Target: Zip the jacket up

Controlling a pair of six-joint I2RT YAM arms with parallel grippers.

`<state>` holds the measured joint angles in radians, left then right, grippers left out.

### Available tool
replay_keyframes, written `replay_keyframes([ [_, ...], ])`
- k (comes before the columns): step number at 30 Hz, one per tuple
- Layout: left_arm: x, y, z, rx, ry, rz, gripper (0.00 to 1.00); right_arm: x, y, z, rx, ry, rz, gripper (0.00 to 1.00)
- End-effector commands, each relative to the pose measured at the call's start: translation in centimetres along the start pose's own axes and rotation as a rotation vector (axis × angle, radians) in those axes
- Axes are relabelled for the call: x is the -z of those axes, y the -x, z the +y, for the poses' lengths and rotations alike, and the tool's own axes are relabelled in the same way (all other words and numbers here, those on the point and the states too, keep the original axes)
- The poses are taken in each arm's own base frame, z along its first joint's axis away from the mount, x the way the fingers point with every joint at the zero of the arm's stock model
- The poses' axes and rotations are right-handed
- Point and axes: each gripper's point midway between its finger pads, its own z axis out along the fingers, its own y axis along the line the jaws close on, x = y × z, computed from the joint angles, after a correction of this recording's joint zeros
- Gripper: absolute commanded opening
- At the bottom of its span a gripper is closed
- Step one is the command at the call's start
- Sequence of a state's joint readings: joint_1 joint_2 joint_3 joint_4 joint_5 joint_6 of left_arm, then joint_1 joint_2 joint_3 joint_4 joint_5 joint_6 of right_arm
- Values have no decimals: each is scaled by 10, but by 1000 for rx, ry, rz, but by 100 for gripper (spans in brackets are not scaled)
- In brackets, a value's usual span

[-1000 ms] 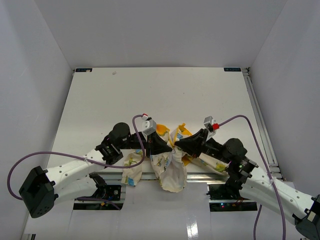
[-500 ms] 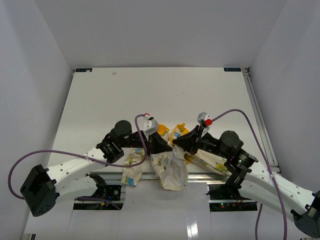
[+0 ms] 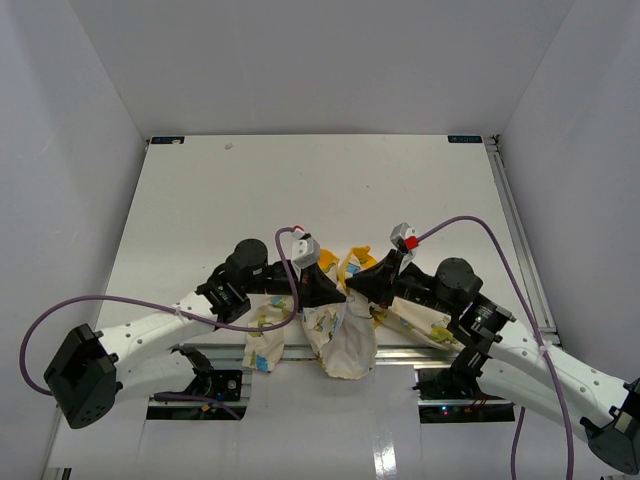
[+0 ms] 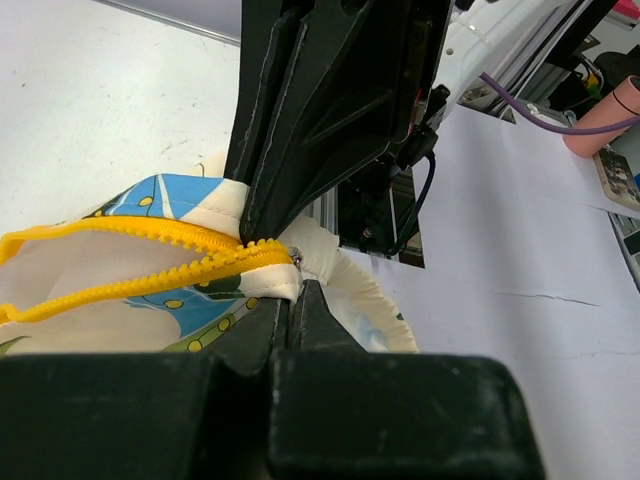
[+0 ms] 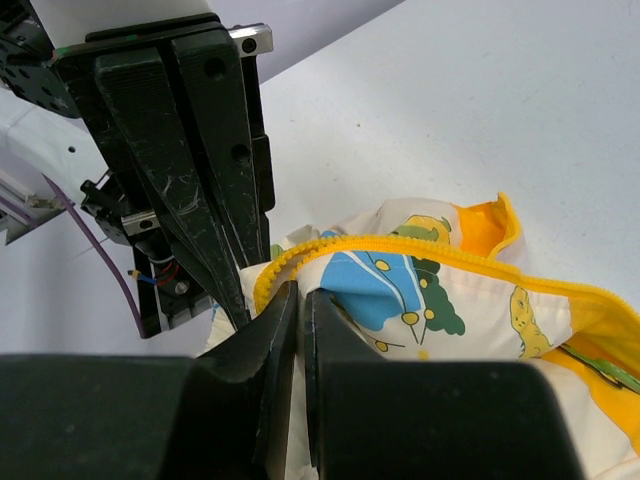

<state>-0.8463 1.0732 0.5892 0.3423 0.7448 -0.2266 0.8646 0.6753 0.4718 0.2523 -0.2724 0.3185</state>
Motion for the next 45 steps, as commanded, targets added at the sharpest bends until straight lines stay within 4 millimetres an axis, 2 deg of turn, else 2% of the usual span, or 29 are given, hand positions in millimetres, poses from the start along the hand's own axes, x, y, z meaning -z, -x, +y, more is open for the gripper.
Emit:
replay_keyframes([
  [1,-3,-5,-7,121,-15,13,0,0,11,0,0,16,-122,9],
  [4,-4,-7,-6,171,-13,-4,0,0,0,-10,-23,-36,-82,16],
  [9,-9,-16,8,338,49,44,0,1,-18,-26,-60,-127,-18,36],
  [14,-13,-23,17,459,93,79,0,17,-28,-49,-76,-288,18,49],
  [18,-15,-24,17,514,80,94,0,30,-23,-65,-55,-412,25,54],
  [24,-12,-22,16,552,59,95,0,40,-7,-72,10,-551,59,56],
  [29,-8,-23,16,576,54,98,0,32,32,-64,161,-610,76,54],
  [32,-8,-24,14,600,42,95,0,22,42,-51,263,-577,103,54],
  [34,-8,-27,13,634,29,103,0,18,41,-41,337,-553,128,54],
  [39,-7,-38,13,707,-1,144,0,22,21,-12,490,-500,181,54],
  [40,-7,-38,13,708,-9,145,0,22,18,-11,504,-502,190,54],
  [45,-4,-40,12,708,-11,146,0,34,-9,33,696,-478,215,51],
])
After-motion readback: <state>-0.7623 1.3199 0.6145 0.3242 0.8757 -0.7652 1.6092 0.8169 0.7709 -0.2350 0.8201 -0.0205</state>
